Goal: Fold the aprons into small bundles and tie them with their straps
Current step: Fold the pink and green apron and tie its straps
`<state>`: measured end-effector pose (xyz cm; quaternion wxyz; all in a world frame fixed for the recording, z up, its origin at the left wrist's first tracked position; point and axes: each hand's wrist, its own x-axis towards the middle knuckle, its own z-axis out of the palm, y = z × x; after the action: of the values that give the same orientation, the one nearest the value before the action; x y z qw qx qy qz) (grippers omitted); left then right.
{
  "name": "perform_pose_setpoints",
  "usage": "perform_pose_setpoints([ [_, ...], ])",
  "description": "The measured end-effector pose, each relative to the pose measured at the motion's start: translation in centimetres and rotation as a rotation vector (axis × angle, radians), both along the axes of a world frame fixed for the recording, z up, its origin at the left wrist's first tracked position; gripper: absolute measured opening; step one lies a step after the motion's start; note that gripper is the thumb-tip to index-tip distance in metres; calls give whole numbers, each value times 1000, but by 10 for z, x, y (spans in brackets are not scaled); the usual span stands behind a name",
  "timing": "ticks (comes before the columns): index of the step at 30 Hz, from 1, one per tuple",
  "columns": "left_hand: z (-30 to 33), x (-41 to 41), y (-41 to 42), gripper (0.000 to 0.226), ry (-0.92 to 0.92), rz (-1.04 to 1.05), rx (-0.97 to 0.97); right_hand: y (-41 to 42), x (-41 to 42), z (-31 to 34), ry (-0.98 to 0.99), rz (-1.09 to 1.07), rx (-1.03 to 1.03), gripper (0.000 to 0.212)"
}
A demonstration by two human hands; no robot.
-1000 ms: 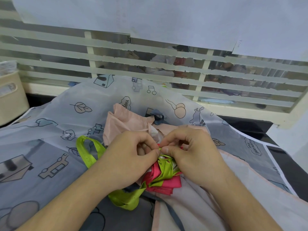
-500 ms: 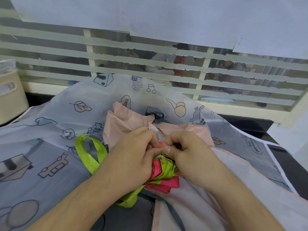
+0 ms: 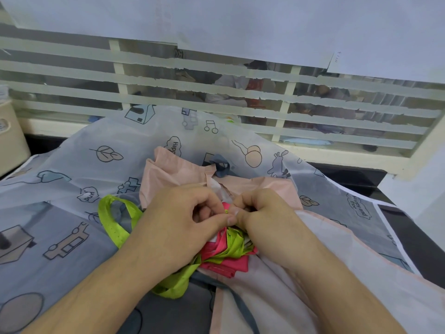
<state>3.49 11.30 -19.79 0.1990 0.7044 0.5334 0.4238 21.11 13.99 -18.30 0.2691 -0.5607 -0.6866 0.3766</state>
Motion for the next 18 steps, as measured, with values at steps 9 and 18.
perform_pose_setpoints([
  [9,-2,4,-1,16,142,74,8,-2,0,2,44,-24,-17,34],
  [18,-6,0,1,22,180,-25,29,-4,5,3,99,18,11,26],
])
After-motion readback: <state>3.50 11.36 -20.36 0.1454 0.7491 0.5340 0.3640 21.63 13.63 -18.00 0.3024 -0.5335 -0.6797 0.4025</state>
